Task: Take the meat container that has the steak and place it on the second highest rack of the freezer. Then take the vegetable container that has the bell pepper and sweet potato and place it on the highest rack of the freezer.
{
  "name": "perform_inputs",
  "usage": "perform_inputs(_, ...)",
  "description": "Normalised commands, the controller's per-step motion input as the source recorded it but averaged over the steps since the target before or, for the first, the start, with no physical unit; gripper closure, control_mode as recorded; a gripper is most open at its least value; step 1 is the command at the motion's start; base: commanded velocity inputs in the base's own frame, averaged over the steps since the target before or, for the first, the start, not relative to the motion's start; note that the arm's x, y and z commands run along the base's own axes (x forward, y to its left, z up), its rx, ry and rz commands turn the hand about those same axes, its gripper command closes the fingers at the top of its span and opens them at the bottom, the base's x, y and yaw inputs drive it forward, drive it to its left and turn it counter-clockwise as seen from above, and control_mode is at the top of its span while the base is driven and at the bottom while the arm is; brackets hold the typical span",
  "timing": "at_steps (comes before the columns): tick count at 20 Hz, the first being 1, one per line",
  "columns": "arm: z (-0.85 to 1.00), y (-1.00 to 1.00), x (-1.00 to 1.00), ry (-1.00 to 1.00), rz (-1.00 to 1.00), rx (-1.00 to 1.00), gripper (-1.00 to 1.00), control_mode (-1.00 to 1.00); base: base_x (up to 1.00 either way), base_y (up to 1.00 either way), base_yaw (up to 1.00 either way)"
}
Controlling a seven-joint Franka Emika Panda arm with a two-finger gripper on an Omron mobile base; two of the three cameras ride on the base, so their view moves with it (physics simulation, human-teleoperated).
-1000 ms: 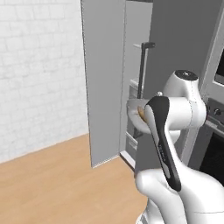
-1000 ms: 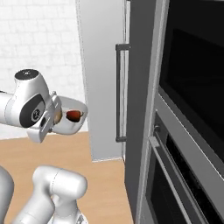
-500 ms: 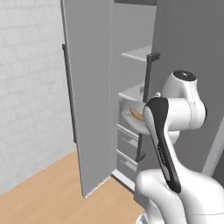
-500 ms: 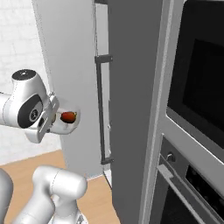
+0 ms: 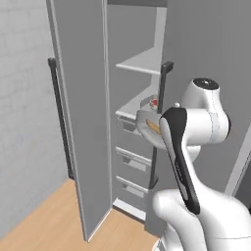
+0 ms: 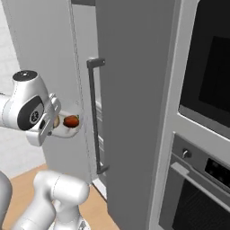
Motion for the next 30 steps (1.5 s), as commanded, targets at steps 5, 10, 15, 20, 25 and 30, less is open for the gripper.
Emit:
perform_inputs(5, 0.0, 0.0, 0.0, 0.0, 0.0, 0.0, 1.0, 1.0, 0.16, 0.4, -0.44)
perform_inputs(10, 0.0, 0.0, 0.0, 0.0, 0.0, 0.0, 1.0, 1.0, 0.21, 0.77, -0.25)
perform_inputs(15, 0.0, 0.0, 0.0, 0.0, 0.0, 0.0, 1.0, 1.0, 0.31, 0.58, -0.2)
perform_inputs(20, 0.0, 0.0, 0.0, 0.0, 0.0, 0.0, 1.0, 1.0, 0.57, 0.0, -0.2)
perform_inputs(25, 0.0, 0.0, 0.0, 0.0, 0.0, 0.0, 1.0, 1.0, 0.48, 0.21, -0.18)
perform_inputs(30, 0.0, 0.0, 0.0, 0.0, 0.0, 0.0, 1.0, 1.0, 0.25, 0.61, -0.08)
